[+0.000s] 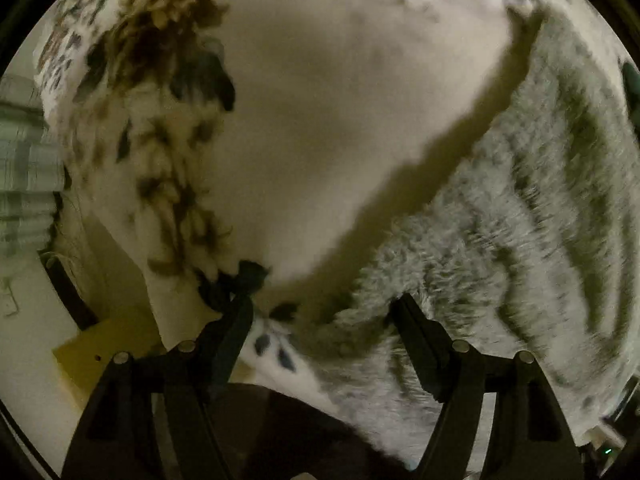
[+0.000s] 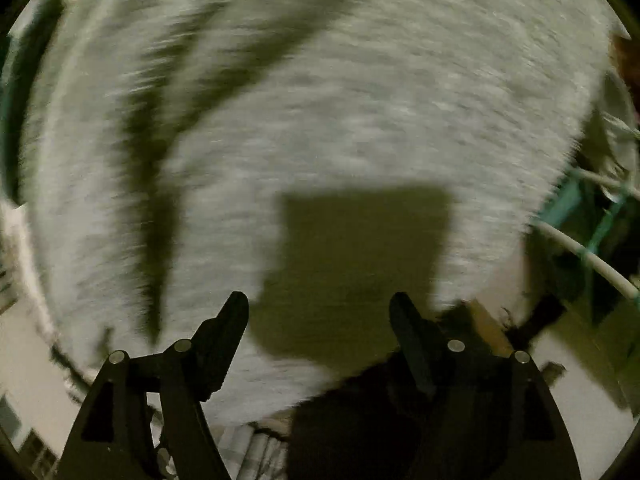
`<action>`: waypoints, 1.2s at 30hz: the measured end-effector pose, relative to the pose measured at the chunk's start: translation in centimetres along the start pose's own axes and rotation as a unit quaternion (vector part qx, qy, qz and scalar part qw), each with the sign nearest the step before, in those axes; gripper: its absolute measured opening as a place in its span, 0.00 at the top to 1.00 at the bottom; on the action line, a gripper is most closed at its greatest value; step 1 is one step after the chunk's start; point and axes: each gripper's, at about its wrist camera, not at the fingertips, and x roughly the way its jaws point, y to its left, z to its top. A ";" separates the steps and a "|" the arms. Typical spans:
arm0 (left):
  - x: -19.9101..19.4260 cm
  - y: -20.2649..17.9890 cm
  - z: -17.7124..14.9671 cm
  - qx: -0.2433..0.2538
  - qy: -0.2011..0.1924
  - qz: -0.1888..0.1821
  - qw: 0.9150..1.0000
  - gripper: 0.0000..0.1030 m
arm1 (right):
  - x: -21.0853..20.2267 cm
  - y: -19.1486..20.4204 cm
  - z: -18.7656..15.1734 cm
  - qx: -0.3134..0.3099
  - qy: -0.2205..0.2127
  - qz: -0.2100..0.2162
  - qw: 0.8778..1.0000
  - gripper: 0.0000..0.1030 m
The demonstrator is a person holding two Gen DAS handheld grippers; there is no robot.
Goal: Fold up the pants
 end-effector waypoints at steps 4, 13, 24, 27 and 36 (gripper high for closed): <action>-5.7 -3.9 1.4 0.009 -0.045 -0.019 0.999 0.31 | -3.3 3.7 0.4 -0.034 -0.030 -0.009 0.999 0.27; -10.6 -24.2 5.3 0.074 0.015 -0.098 0.992 0.31 | -13.4 13.9 7.6 -0.047 -0.124 0.010 0.991 0.21; -3.2 -42.3 7.1 0.068 0.109 -0.070 0.989 0.31 | -13.8 15.7 27.8 0.058 -0.091 0.000 0.994 0.21; 0.0 -43.2 7.3 0.042 0.122 -0.038 0.991 0.31 | -12.0 16.1 30.1 0.073 -0.067 -0.012 0.995 0.21; -2.8 -38.0 4.4 0.041 0.018 -0.074 0.996 0.99 | -11.9 14.4 28.8 0.050 -0.082 -0.008 0.995 0.89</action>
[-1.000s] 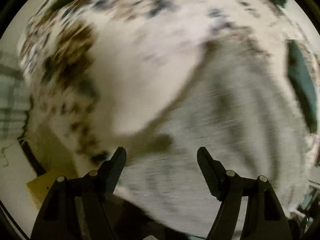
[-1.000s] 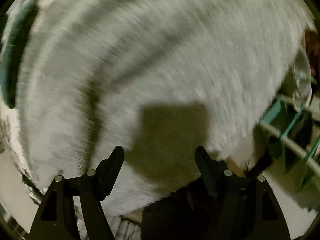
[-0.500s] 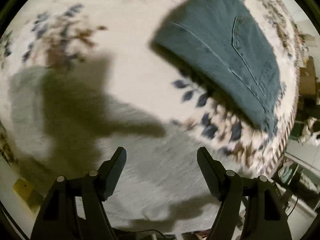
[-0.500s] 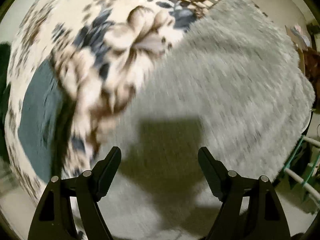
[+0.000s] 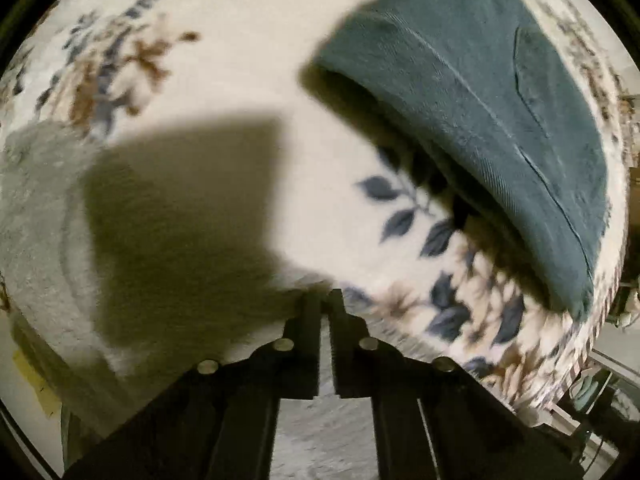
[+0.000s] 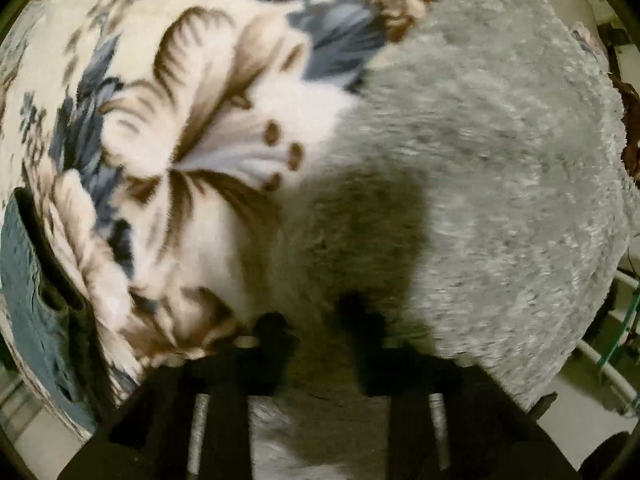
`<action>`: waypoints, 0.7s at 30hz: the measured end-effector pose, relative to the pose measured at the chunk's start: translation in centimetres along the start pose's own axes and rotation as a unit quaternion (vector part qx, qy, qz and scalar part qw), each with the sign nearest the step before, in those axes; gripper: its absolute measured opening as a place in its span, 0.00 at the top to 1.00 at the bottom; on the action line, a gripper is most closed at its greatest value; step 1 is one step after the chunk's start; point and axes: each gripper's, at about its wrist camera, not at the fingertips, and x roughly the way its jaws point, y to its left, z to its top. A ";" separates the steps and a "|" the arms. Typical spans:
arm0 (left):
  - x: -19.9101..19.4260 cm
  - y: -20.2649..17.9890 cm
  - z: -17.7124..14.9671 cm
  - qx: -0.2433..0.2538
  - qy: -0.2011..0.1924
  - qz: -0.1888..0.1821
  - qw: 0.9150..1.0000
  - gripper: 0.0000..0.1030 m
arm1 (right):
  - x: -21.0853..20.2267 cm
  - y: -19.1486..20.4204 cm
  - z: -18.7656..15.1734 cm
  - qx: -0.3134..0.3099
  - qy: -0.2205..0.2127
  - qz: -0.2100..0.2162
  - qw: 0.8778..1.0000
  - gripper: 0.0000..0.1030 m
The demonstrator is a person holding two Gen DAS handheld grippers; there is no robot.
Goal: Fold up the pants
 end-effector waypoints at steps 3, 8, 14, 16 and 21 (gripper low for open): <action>-1.8 2.0 -1.6 0.000 -0.015 -0.018 1.000 0.99 | -1.7 -1.2 -1.9 -0.029 -0.019 0.024 0.999 0.91; -6.3 5.3 -4.4 -0.016 -0.036 -0.074 0.996 0.99 | -4.5 -3.4 -6.2 -0.059 -0.044 0.049 0.996 0.91; -5.0 5.0 -4.6 -0.065 0.029 -0.131 0.989 0.62 | -7.3 -7.9 -10.0 -0.072 -0.062 0.037 0.995 0.91; -3.9 4.4 -4.7 -0.083 0.039 -0.152 0.984 0.43 | -6.4 -7.9 -10.7 -0.064 -0.059 0.035 0.996 0.91; -1.5 3.1 -5.0 -0.097 0.049 -0.115 0.987 0.43 | -4.6 -8.3 -11.0 -0.056 -0.055 0.036 0.996 0.91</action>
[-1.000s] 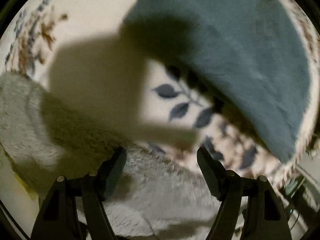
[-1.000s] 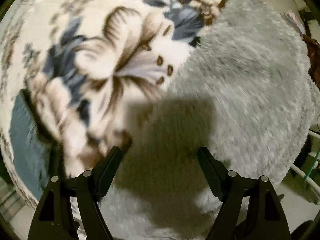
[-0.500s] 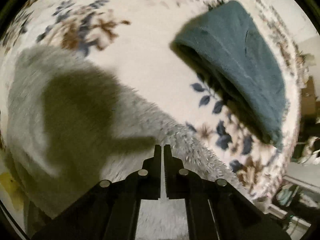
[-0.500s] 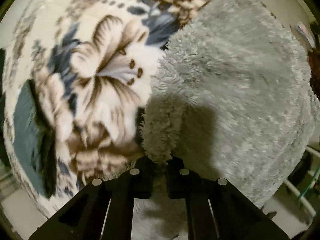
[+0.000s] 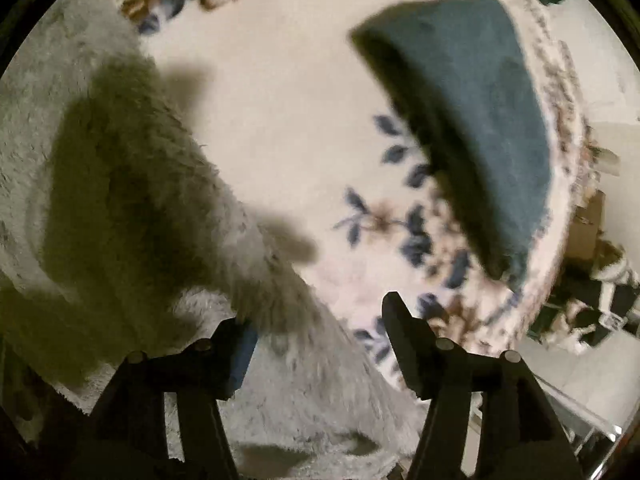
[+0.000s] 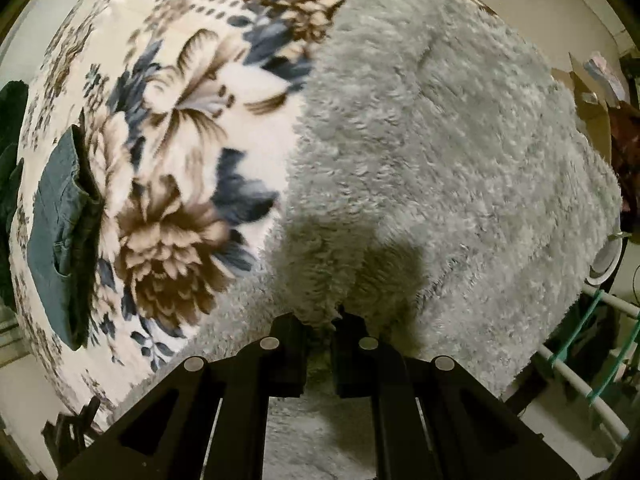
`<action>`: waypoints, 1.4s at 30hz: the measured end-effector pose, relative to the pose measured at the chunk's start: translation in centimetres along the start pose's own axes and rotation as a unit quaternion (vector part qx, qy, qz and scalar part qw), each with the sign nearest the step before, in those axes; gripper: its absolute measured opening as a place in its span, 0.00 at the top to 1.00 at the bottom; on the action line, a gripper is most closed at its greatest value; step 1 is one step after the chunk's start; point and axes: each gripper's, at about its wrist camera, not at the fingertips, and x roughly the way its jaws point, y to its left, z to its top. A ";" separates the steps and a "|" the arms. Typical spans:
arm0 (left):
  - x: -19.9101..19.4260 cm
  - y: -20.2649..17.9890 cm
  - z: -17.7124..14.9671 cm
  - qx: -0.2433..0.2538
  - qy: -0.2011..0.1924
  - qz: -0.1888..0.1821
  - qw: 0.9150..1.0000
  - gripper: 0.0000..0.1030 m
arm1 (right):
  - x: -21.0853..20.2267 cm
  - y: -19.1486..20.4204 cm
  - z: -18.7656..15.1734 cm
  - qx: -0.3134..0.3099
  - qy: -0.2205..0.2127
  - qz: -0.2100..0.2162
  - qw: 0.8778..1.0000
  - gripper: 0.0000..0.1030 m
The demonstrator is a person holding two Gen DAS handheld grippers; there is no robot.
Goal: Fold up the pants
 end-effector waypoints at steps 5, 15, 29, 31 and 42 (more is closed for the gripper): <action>-0.7 0.6 -1.0 0.029 -0.034 0.005 0.999 0.94 | -0.1 -0.5 0.4 -0.008 0.003 0.011 1.000 0.91; -8.3 9.9 -10.9 0.088 -0.056 -0.007 0.995 0.94 | -2.8 -3.6 -2.6 -0.068 0.006 0.028 0.997 0.91; -0.7 20.1 -17.8 0.082 -0.016 0.061 0.995 0.90 | 2.7 -15.4 -11.7 -0.077 0.027 -0.059 0.995 0.91; -0.7 20.0 -17.7 0.083 -0.019 0.053 0.995 0.89 | 3.8 -15.9 -11.8 -0.085 0.040 -0.052 0.994 0.91; -5.9 17.6 -17.6 0.106 -0.129 0.111 0.980 0.21 | -3.6 -18.2 -8.5 -0.107 -0.053 0.001 0.993 0.15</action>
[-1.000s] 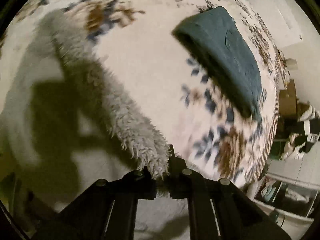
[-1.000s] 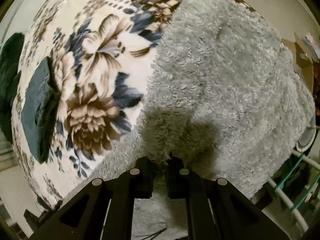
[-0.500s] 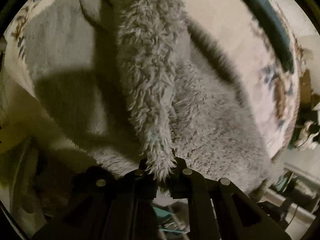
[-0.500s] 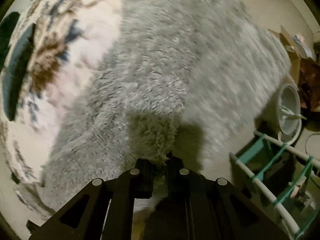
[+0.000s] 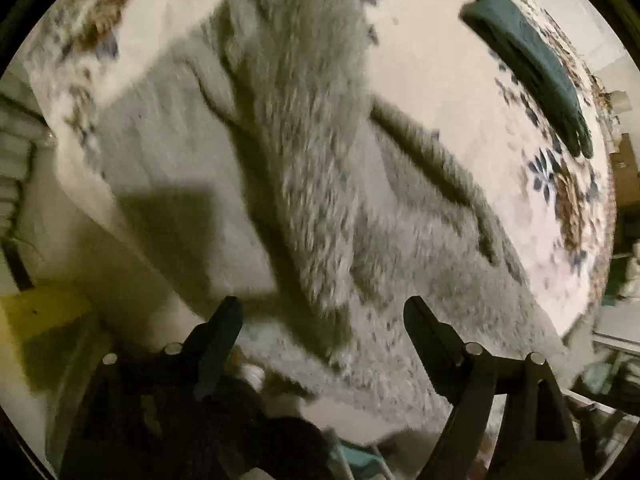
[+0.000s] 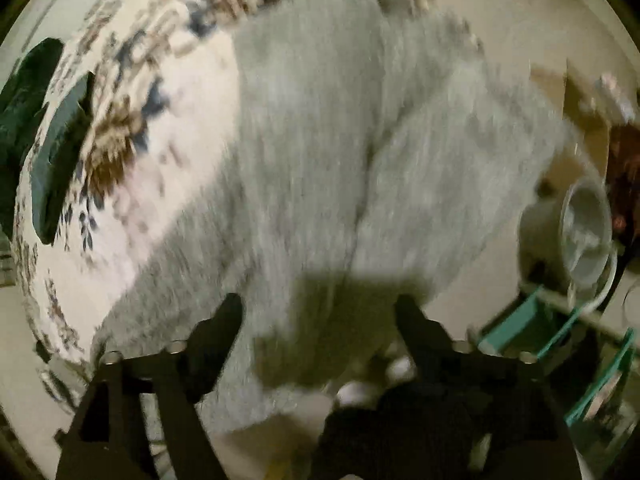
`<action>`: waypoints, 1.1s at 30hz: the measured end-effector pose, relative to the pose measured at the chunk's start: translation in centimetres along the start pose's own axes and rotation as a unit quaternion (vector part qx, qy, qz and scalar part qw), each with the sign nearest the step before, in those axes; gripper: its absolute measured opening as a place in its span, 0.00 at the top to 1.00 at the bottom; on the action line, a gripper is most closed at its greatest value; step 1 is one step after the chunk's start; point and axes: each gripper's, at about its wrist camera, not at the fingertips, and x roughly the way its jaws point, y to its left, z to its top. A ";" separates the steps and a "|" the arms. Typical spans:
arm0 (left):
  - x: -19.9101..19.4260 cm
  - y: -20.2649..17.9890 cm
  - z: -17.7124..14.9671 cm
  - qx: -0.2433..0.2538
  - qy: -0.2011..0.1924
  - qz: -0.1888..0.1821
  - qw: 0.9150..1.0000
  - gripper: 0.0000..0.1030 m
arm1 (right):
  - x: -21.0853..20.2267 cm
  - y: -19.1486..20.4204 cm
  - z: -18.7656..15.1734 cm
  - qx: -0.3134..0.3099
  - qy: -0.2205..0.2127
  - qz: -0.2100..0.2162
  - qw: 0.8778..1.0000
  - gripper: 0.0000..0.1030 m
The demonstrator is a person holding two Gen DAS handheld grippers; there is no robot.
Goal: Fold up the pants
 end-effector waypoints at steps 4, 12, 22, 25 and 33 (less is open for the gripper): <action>1.0 -2.5 0.6 0.032 -0.012 0.022 0.999 0.21 | 0.8 2.1 7.2 -0.029 -0.037 -0.030 0.998 0.15; 1.8 -8.3 0.2 0.085 -0.035 0.027 0.995 0.21 | 5.1 3.4 15.7 -0.031 -0.028 -0.101 0.994 0.65; 2.9 -11.4 -2.9 0.106 -0.015 0.003 0.994 0.21 | -6.1 -11.3 10.4 0.095 -0.161 0.085 0.979 0.85; 3.5 -11.7 -4.3 0.116 -0.006 0.006 0.993 0.21 | -6.5 -15.7 8.6 0.104 -0.191 0.078 0.973 0.86; 4.5 -12.3 -6.0 0.143 0.012 0.017 0.990 0.21 | -0.8 -26.3 6.8 0.250 -0.094 0.123 0.956 0.54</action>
